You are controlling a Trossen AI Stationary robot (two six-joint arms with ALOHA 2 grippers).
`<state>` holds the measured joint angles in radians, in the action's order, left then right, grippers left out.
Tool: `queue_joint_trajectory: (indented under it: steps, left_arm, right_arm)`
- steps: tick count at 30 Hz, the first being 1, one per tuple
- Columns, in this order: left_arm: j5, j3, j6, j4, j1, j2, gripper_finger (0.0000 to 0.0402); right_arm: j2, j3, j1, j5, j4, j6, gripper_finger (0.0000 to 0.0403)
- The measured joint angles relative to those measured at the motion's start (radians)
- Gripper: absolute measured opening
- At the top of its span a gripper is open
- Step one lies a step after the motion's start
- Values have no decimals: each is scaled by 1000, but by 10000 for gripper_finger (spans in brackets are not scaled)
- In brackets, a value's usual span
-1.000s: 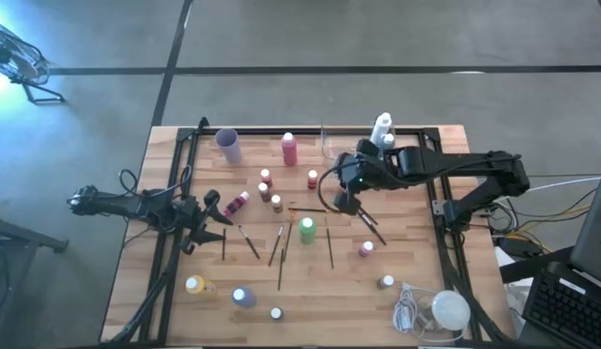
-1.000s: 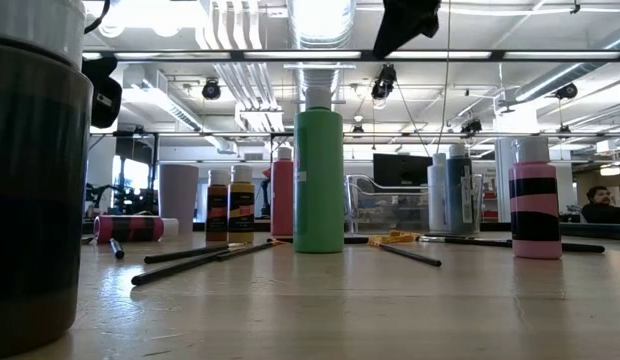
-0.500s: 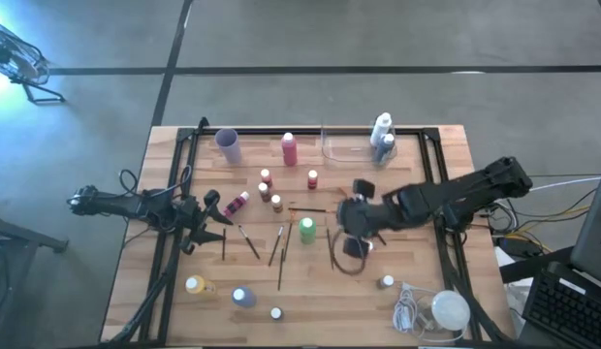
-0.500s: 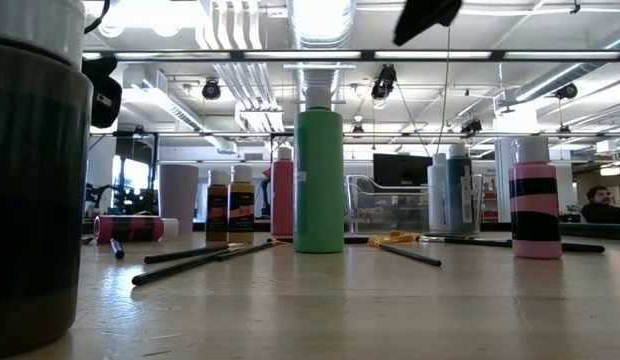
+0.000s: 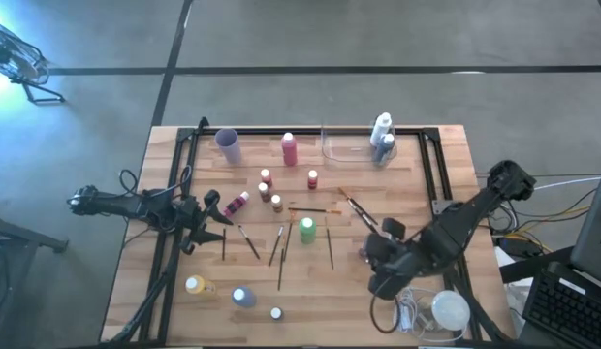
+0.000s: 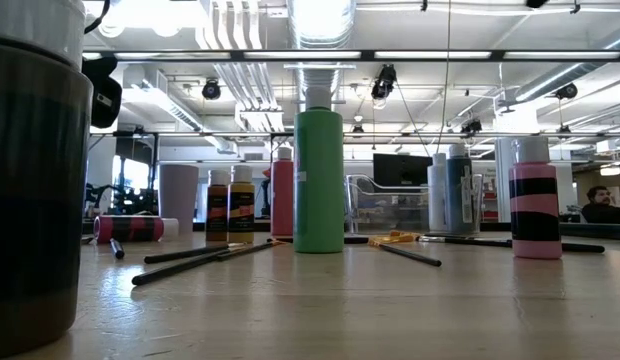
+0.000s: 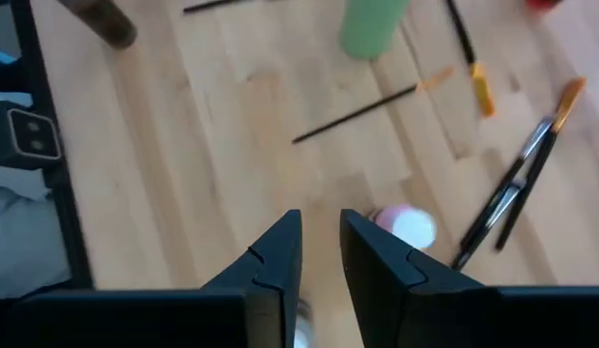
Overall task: Pick & Place Paint Supplies
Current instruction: Put the pink paint bottle into the transparent bin
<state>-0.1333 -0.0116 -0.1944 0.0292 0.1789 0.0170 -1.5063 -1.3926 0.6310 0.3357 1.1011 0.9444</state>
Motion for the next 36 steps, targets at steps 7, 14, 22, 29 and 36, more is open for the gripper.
queue_joint_trajectory:
  steps: [7,14,22,29,36]
  left_arm:
    - [0,0,0,0,0,0,216]
    - [0,0,0,0,0,0,216]
    - [0,0,0,0,0,0,216]
    - [0,0,0,0,0,0,216]
    - [0,0,0,0,0,0,216]
  right_arm:
    - [0,62,19,30,3,70,116]
    - [1,130,-5,28,3,93,175]
    - [1,138,-141,-116,3,-11,213]
    - [1,135,-276,-233,3,-151,221]
    - [0,115,-361,-320,2,-216,211]
